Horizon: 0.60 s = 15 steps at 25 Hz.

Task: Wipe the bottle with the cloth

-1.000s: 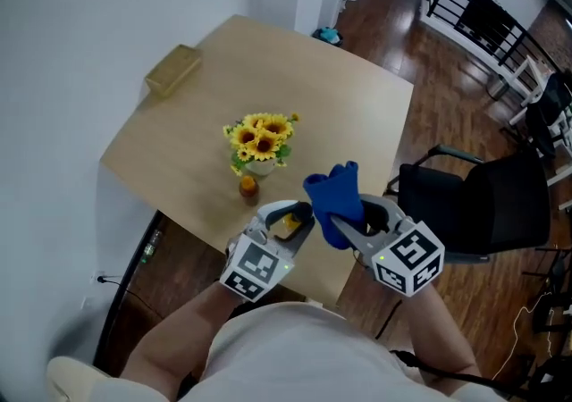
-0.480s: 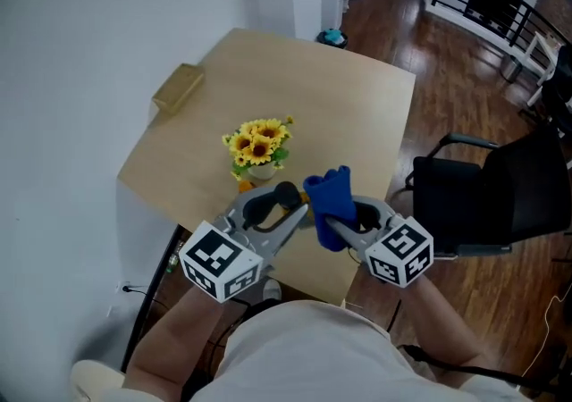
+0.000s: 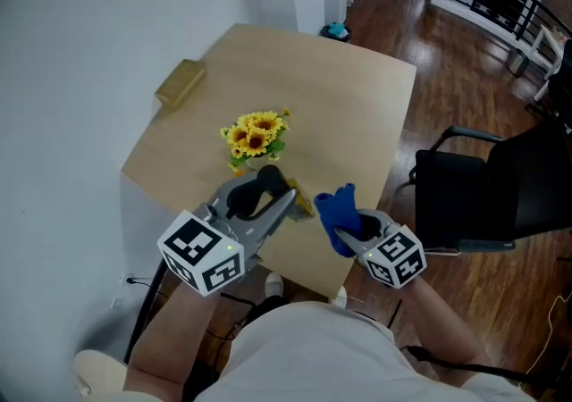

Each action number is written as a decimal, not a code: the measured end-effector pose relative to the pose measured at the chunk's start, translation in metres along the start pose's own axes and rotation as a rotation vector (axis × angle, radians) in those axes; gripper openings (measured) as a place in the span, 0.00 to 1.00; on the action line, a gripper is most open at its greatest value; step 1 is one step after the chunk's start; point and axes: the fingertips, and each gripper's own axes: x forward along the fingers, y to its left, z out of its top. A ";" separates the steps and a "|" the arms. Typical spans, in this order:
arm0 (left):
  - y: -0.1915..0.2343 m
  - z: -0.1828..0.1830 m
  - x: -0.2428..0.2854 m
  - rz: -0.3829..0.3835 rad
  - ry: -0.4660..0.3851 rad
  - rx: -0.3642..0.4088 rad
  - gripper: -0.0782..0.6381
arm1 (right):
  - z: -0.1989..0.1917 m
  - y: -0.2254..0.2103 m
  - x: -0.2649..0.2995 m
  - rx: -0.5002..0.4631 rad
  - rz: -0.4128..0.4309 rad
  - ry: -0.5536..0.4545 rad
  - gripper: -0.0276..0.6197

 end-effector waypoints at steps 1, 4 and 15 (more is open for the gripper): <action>0.001 -0.002 0.001 0.009 0.006 -0.003 0.32 | 0.010 0.005 -0.008 -0.011 0.002 -0.032 0.28; 0.006 -0.011 0.005 0.032 0.024 -0.018 0.32 | 0.058 0.039 -0.037 -0.119 0.039 -0.148 0.27; -0.005 -0.002 0.019 0.022 -0.011 -0.065 0.32 | 0.065 0.076 -0.025 -0.269 0.091 -0.134 0.27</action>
